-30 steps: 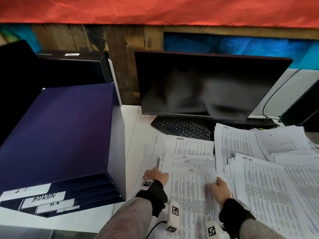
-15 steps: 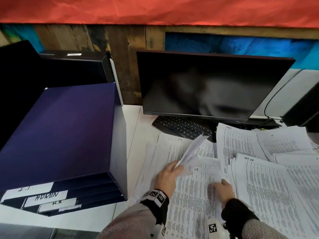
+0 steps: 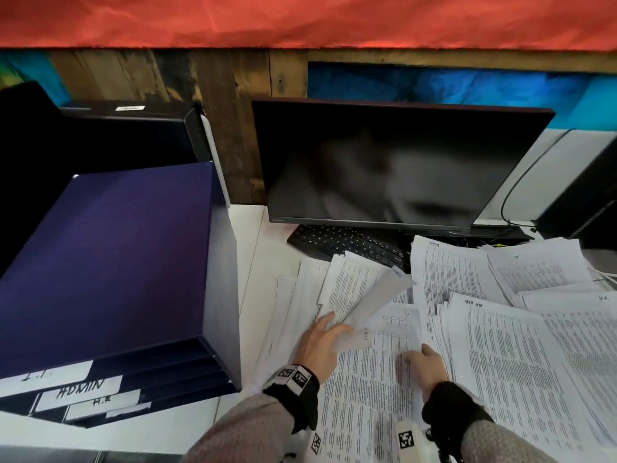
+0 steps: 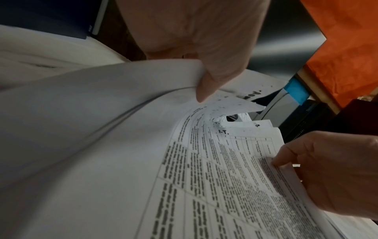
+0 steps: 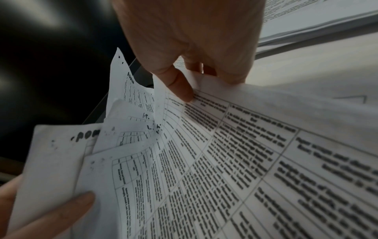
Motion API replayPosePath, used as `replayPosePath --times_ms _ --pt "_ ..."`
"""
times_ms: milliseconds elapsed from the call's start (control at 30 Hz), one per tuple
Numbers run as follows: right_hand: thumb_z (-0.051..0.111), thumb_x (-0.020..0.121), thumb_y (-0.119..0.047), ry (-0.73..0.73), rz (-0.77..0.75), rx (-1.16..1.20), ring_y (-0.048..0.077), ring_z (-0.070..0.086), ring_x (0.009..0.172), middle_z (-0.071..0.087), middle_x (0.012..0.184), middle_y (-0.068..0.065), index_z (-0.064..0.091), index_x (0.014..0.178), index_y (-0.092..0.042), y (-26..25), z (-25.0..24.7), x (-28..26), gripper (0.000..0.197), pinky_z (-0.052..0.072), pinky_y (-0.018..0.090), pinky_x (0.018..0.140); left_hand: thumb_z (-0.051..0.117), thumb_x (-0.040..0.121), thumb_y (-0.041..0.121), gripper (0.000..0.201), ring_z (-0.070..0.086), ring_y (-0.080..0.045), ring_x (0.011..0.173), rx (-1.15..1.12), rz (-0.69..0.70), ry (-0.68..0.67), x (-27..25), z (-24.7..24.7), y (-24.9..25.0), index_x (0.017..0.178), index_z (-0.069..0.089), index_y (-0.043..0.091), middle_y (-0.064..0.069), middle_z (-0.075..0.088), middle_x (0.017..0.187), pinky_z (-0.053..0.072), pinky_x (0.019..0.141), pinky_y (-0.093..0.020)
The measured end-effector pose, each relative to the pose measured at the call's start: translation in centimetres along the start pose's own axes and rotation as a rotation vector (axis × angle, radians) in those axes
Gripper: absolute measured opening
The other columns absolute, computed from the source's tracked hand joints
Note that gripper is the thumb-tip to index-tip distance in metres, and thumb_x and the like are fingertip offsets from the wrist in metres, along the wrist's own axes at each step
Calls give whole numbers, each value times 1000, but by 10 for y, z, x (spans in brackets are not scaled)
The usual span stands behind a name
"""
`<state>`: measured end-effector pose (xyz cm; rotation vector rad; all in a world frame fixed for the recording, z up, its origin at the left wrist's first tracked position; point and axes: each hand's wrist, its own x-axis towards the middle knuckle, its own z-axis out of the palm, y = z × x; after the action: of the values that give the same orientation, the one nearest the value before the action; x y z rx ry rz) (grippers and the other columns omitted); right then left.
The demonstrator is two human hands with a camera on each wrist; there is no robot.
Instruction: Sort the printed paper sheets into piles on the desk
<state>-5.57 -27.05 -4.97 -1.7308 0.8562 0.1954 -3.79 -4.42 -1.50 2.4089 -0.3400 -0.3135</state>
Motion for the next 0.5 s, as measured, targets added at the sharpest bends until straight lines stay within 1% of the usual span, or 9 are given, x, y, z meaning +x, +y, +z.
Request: replayPosePath --times_ms 67,100,167,233,300,333,400,467,500 --pt "54 77 -3 -5 1 2 39 61 84 67 83 20 58 77 -6 1 0 0 5 49 52 84 48 79 -12 56 49 -19 119 -58 62 30 1 2 -3 120 59 26 1 51 134 42 102 -41" --pt "54 77 -2 -4 2 5 37 60 82 66 81 18 57 75 -6 1 0 0 6 49 49 82 48 80 -10 54 54 -17 110 -84 89 38 1 3 -5 116 60 28 3 57 126 47 95 -40" --pt "53 76 -1 4 10 3 34 56 79 62 76 15 55 71 -8 0 -1 -2 9 46 45 77 48 86 -3 44 60 -13 98 -117 116 45 2 3 -5 111 58 33 8 63 116 52 86 -37" --pt "52 76 -1 10 15 8 33 56 78 61 75 15 54 70 -8 0 -2 -3 9 48 48 79 48 93 5 33 62 -10 93 -160 128 71 2 0 -5 107 59 32 10 66 108 53 83 -32" --pt "52 76 0 7 19 7 34 57 79 63 78 16 55 71 -8 0 -2 -4 9 49 51 84 48 93 6 27 62 -8 94 -196 120 75 2 -3 -5 106 60 26 11 66 105 52 85 -29" --pt "52 76 0 5 22 1 34 58 80 64 80 16 56 72 -8 0 -1 -4 10 49 51 84 50 92 6 25 62 -7 95 -211 102 72 2 -4 -5 105 60 25 12 66 105 52 87 -28" --pt "53 77 0 10 16 6 33 57 80 64 79 14 54 70 -10 -3 -1 -7 12 48 48 82 55 89 8 22 59 -9 101 -189 22 104 5 -4 -10 105 60 23 8 64 108 50 92 -31" --pt "52 78 1 9 9 15 31 56 78 62 77 12 53 70 -10 -5 0 -8 15 48 44 80 58 84 12 28 50 -18 115 -142 -141 105 10 -5 -13 112 60 19 0 54 121 41 102 -36" --pt "52 79 2 3 8 15 30 56 78 62 78 12 53 71 -10 -5 0 -8 14 48 44 80 59 83 16 34 45 -21 120 -145 -250 62 12 -5 -17 117 59 19 -3 47 127 36 107 -39"
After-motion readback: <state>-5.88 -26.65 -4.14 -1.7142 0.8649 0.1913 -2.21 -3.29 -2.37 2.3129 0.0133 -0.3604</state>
